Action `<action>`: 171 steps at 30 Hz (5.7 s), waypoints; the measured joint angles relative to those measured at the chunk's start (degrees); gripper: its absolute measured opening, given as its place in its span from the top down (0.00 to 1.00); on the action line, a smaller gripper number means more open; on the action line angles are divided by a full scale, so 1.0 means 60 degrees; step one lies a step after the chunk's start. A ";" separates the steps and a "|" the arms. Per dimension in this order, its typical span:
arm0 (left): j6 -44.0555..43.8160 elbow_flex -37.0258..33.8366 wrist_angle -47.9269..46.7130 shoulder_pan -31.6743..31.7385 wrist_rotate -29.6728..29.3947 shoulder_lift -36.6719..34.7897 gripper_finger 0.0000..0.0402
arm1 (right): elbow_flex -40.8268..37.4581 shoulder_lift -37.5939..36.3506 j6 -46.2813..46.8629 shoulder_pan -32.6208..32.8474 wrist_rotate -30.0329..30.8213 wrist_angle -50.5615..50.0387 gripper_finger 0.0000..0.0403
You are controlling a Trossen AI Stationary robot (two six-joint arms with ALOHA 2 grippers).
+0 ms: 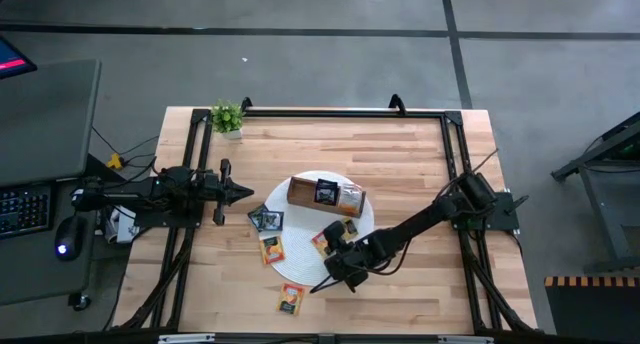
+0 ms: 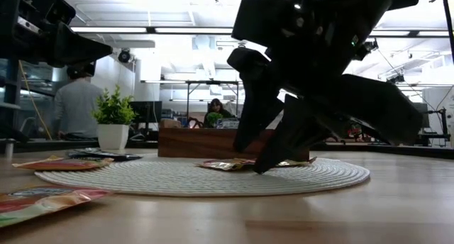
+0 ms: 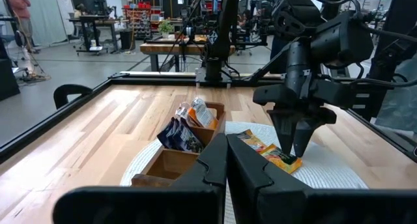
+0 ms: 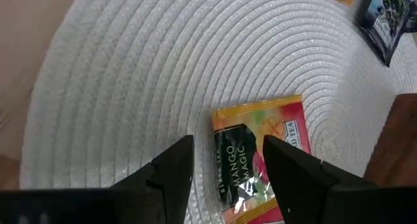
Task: Pick & Place Tea
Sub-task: Put the orange tea bag into the left section of the wooden organizer
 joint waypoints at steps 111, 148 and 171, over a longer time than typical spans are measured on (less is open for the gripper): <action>0.0001 0.0000 -0.0001 0.0002 0.0004 0.0001 1.00 | 0.4626 0.0003 0.4989 -0.5167 -0.3518 -0.3018 1.00; -0.0002 0.0000 -0.0001 0.0000 0.0011 0.0003 1.00 | 0.4583 0.0603 0.5199 -0.5693 -0.4380 -0.3350 1.00; -0.0001 0.0000 -0.0003 0.0001 0.0008 0.0001 1.00 | 0.4586 0.0688 0.5446 -0.5938 -0.3351 -0.3771 1.00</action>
